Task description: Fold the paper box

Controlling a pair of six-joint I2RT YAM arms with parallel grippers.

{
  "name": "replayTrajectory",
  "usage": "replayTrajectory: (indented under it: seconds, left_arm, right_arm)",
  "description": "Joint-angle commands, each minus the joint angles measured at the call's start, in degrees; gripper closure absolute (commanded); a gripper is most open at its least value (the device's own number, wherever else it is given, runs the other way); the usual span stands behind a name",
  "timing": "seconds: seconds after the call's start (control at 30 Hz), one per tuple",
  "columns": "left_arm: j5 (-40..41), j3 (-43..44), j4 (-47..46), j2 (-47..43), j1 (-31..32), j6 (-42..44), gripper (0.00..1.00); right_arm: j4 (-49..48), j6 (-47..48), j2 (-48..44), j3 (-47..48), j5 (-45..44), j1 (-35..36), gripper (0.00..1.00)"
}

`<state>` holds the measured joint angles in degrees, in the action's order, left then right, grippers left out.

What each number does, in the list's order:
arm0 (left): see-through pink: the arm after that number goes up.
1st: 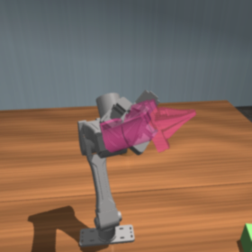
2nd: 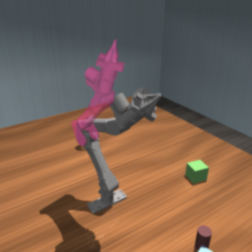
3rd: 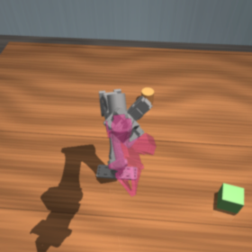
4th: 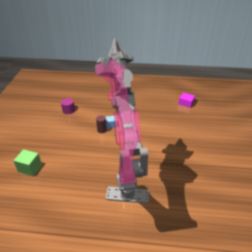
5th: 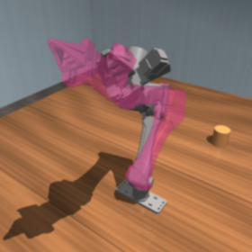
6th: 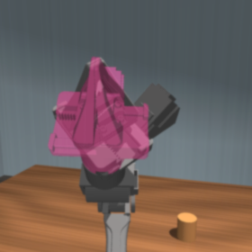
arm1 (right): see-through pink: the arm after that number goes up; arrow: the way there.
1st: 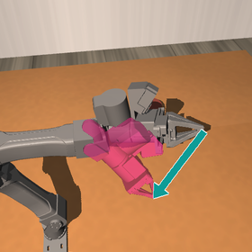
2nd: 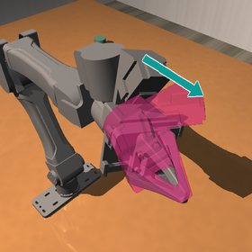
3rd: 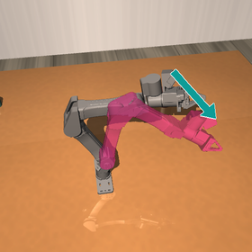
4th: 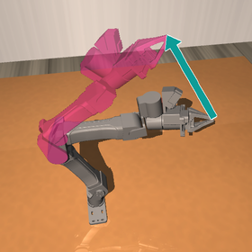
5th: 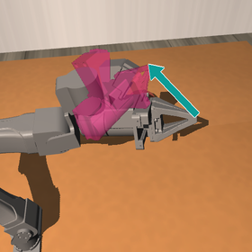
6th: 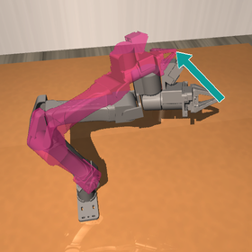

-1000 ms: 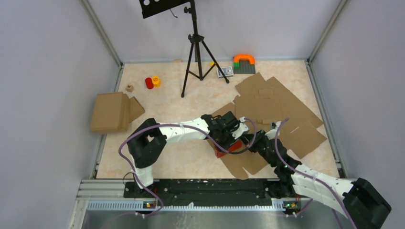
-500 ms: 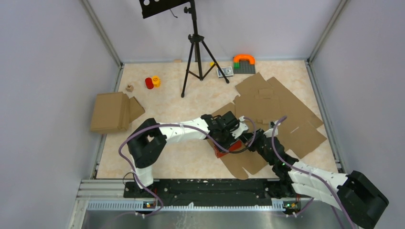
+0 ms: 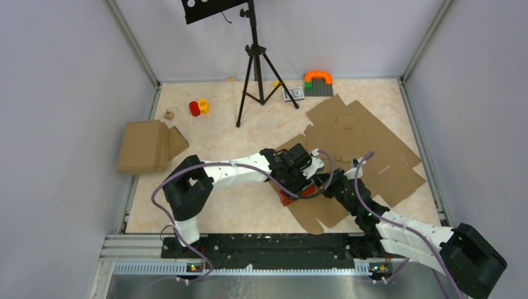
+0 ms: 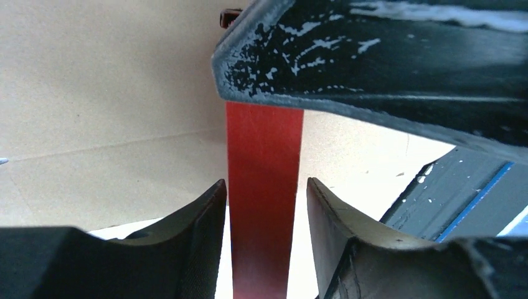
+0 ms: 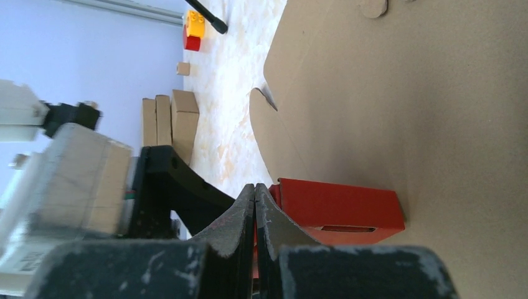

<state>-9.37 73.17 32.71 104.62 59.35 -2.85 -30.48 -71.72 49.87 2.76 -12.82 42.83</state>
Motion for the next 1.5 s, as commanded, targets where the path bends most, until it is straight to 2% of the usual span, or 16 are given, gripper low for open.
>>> replayTrajectory:
  seconds: [0.0,0.23,0.33,0.43,0.47,0.53,0.67,0.8,1.23,1.47]
  left_arm:
    - [-0.08,1.71,-1.03,-5.09,-0.01,-0.25,0.47]
    - [0.29,3.89,2.82,-8.27,0.06,-0.85,0.43]
    - [0.8,4.14,4.38,-10.4,-0.03,-1.24,0.46]
    - [1.82,4.5,6.72,-13.95,-0.01,-2.49,0.64]
    - [2.23,4.4,7.28,-15.33,0.01,-2.96,0.73]
    - [3.45,3.47,7.6,-18.06,0.02,-4.1,0.99]
    - [5.62,0.7,8.32,-20.32,0.05,-5.94,1.0]
    - [3.88,-1.86,8.02,-19.67,-0.03,-6.54,1.0]
    - [0.02,-8.56,-0.41,-15.56,-0.46,-7.82,1.0]
    - [2.66,-5.89,3.66,-15.97,-0.46,-7.76,1.0]
  right_arm:
    - [15.99,3.93,0.77,-3.61,1.69,-0.2,1.0]
    - [16.59,4.57,-0.45,-3.56,1.56,-0.2,1.0]
    - [16.57,4.69,-0.49,-3.55,1.55,-0.2,1.0]
    - [16.43,4.79,-0.53,-3.5,1.72,-0.2,1.0]
    - [16.28,4.9,-0.5,-3.55,1.72,-0.2,1.0]
    - [16.22,4.89,-0.58,-3.49,1.83,-0.2,1.0]
    - [16.07,4.87,-0.71,-3.48,1.75,-0.2,1.0]
    - [16.22,4.9,-0.89,-3.64,1.65,-0.2,1.0]
    - [18.07,5.05,-3.68,-3.92,1.39,-0.18,1.0]
    - [18.45,5.05,-4.06,-4.16,1.39,-0.2,1.0]
